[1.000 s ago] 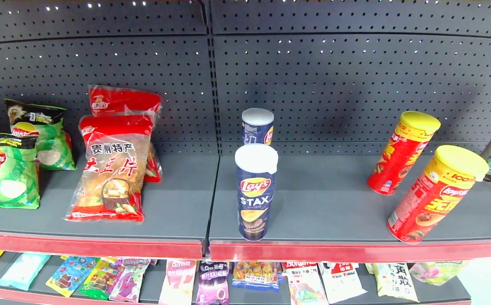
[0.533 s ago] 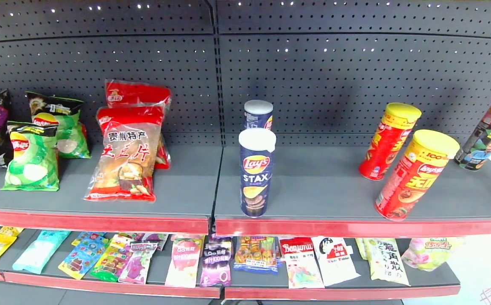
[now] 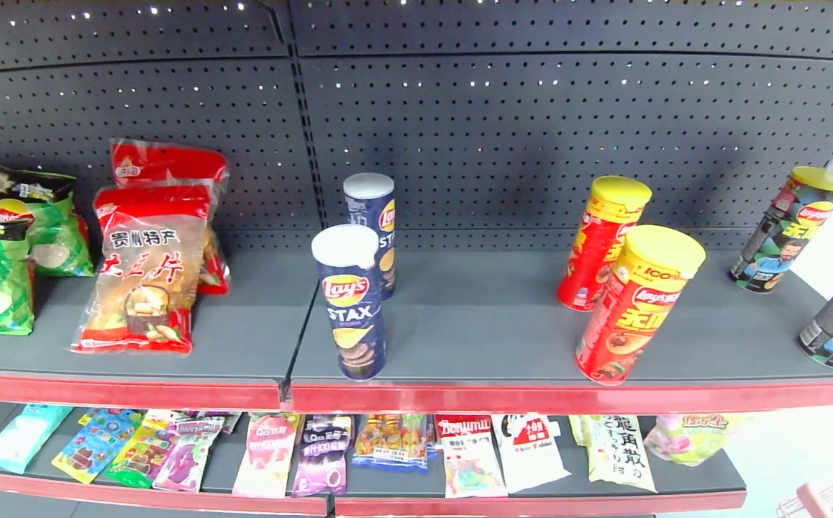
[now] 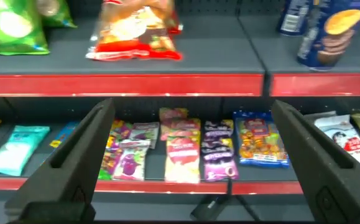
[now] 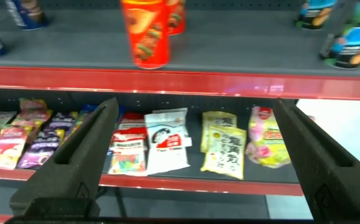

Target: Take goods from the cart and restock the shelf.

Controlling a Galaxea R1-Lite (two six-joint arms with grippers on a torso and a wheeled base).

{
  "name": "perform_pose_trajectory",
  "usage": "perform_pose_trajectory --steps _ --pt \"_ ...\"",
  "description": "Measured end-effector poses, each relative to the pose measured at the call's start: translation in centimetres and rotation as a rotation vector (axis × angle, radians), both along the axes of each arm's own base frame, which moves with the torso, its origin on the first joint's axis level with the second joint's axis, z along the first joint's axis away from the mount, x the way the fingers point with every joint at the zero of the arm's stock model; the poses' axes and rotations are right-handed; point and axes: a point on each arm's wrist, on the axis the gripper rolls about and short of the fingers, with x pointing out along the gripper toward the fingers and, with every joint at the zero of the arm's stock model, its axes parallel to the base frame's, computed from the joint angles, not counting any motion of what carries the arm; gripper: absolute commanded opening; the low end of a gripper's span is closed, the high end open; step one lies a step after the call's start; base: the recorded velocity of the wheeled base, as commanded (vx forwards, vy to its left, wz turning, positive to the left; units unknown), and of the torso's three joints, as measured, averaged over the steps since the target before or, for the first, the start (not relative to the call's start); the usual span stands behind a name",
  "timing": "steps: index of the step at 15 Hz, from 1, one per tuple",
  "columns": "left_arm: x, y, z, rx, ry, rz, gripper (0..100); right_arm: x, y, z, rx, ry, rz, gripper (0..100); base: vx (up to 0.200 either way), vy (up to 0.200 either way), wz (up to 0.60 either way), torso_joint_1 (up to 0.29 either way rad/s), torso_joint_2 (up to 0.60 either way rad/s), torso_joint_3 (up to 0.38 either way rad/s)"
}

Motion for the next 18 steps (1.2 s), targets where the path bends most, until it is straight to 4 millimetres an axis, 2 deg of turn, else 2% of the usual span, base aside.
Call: perform_pose_trajectory --steps 15,18 --pt "0.0 0.0 -0.01 0.0 0.0 0.001 100 0.0 0.0 0.01 0.0 -0.001 0.0 100 0.0 -0.2 0.0 0.002 0.0 0.003" --pt "0.01 0.0 -0.02 -0.006 0.001 0.001 100 0.0 0.0 0.01 0.003 0.0 -0.001 100 0.0 0.0 0.0 0.0 0.0 0.0"
